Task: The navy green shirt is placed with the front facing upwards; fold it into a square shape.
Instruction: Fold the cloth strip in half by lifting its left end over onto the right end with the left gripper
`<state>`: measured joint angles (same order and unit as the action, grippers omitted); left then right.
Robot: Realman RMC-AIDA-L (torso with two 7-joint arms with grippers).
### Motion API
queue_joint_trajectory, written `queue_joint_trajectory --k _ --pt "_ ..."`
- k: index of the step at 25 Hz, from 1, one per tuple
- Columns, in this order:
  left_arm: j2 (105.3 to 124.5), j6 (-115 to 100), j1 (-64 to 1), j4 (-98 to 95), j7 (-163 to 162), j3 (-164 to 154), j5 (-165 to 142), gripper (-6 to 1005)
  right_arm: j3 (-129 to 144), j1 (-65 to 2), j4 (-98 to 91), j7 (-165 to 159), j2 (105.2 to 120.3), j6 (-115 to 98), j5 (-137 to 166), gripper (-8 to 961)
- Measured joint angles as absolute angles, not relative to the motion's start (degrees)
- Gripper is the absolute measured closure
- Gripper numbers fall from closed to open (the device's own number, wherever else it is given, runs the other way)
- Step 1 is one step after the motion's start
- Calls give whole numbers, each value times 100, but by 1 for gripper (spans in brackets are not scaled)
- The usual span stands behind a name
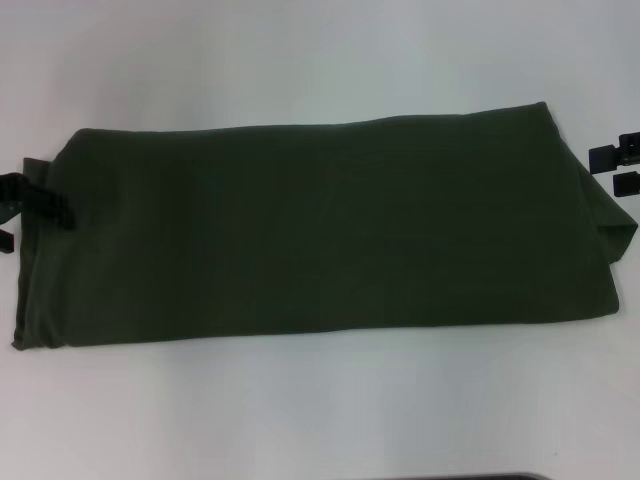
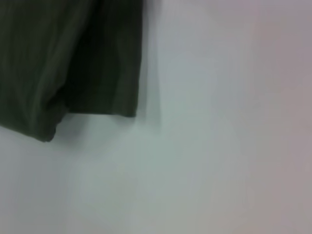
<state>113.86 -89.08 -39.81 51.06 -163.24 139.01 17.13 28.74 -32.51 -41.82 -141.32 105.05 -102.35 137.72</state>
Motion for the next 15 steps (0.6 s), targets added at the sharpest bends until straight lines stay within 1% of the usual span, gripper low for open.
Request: queue_joint_trajectory --k 15 --pt "11401 -8724 -4035 4921 -16331 13896 1576 127 2874 -3252 -4175 -14156 10502 -10238 13772 129"
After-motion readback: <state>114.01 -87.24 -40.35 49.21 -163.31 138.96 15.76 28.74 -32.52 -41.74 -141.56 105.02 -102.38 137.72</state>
